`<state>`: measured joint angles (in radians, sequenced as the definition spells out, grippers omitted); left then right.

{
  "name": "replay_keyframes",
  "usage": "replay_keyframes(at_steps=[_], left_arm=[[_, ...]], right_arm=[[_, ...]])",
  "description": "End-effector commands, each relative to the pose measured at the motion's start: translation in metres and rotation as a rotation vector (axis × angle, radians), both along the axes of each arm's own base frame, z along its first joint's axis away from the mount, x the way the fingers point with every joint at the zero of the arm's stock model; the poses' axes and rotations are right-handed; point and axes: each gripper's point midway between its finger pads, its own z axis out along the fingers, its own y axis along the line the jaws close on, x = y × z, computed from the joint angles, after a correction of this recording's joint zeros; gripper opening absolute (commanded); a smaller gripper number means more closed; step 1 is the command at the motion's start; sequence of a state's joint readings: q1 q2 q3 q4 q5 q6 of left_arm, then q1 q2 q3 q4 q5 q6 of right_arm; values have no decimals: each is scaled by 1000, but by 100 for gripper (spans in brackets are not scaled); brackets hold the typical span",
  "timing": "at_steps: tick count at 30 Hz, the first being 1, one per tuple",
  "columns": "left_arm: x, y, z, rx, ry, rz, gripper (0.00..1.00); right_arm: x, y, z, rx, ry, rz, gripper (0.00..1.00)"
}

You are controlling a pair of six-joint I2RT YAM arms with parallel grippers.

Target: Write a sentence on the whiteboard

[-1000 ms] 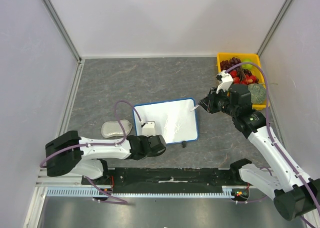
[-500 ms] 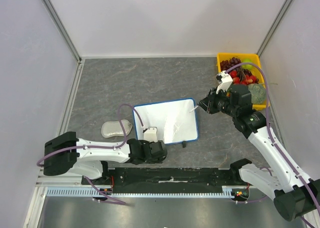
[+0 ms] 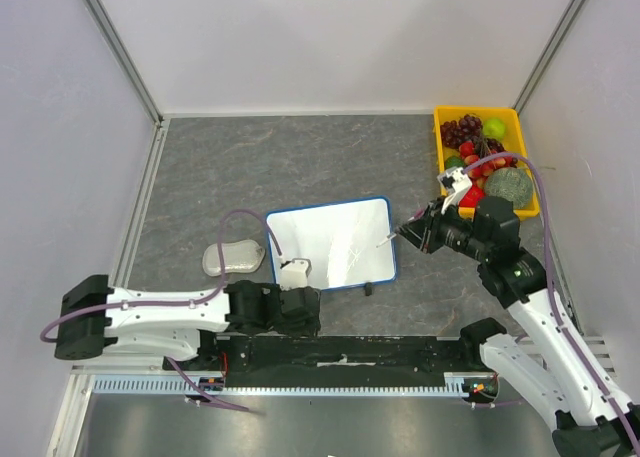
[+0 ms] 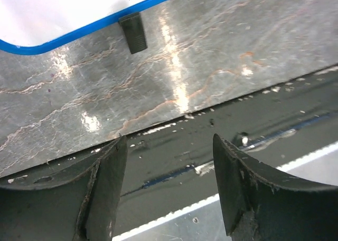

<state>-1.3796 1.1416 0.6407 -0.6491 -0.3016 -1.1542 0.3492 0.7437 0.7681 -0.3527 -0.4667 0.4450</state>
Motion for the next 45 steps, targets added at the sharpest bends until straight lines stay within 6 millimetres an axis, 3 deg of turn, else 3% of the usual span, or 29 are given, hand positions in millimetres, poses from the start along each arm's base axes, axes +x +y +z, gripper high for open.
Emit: replay_keyframes(at_steps=[1, 4, 8, 12, 23, 29, 37, 45], left_arm=[[8, -11, 42, -142, -93, -41, 71], [10, -19, 63, -262, -136, -76, 70], [10, -18, 70, -359, -155, -69, 70], [8, -19, 72, -396, -179, -108, 72], [9, -24, 94, -440, -255, -217, 91], [14, -40, 104, -495, -231, -301, 94], [54, -58, 132, -553, -234, -349, 95], [134, -38, 144, -559, -288, -267, 94]], right_arm=[[-19, 2, -10, 31, -5, 51, 0], [-26, 1, -22, 31, 11, 61, 0], [-29, 1, -37, 16, 24, 70, 0], [-30, -3, -32, 25, -3, 45, 0], [-26, -6, -36, 63, 17, -9, 0], [-26, -7, -32, 74, 23, -31, 0], [-18, -3, -34, 55, 14, -5, 0], [-5, -1, -22, 28, -59, 3, 0]])
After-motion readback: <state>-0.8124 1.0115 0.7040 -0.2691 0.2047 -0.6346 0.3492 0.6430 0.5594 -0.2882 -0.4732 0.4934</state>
